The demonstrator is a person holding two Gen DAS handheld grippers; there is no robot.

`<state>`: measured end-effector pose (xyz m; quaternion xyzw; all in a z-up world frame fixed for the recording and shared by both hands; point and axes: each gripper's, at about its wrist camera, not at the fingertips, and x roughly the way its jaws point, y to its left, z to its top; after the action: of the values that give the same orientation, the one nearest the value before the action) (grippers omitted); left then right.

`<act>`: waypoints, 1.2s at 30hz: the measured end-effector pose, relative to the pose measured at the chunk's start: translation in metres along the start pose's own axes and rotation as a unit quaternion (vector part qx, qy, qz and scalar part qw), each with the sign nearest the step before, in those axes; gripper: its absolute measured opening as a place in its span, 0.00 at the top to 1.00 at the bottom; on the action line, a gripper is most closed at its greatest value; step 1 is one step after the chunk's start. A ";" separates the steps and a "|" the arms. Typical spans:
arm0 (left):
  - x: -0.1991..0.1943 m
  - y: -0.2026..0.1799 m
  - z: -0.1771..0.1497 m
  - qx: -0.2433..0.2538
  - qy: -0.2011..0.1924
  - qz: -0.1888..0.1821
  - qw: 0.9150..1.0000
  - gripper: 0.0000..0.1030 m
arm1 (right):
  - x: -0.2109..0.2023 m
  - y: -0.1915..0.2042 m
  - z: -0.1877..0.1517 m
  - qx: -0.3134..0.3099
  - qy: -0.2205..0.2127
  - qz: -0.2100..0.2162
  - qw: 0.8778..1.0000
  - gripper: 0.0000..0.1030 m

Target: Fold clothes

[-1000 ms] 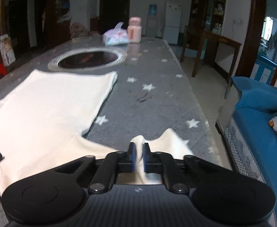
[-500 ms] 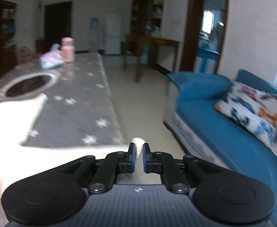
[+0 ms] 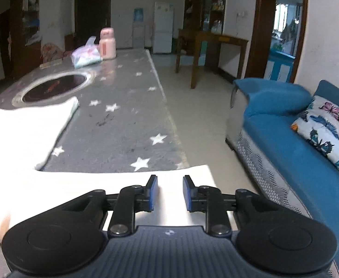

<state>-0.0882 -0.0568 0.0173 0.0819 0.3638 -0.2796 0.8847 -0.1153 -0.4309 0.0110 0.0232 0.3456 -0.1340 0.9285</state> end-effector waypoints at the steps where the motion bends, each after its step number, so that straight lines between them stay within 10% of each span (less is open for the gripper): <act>1: -0.002 0.002 0.000 -0.004 0.000 0.002 1.000 0.36 | 0.005 0.001 -0.001 0.000 0.005 -0.002 1.000 0.73; 11: -0.034 0.070 0.005 -0.097 -0.037 0.107 0.989 0.36 | -0.011 0.029 0.008 -0.028 -0.013 0.057 0.998 0.54; 19: -0.038 0.163 0.017 -0.200 -0.034 0.286 0.936 0.34 | -0.017 0.074 0.012 -0.071 -0.009 0.127 0.989 0.52; 28: -0.011 0.217 0.024 -0.258 0.009 0.324 0.910 0.34 | -0.009 0.088 0.006 -0.083 0.013 0.141 0.986 0.51; 36: -0.027 0.230 0.020 -0.283 -0.001 0.313 0.907 0.92 | -0.004 0.088 0.006 -0.081 0.017 0.140 0.987 0.50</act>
<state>0.0358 0.1391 0.0367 -0.0625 0.3822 0.1256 0.9134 -0.0905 -0.3458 0.0139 -0.0018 0.3640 0.0267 0.9310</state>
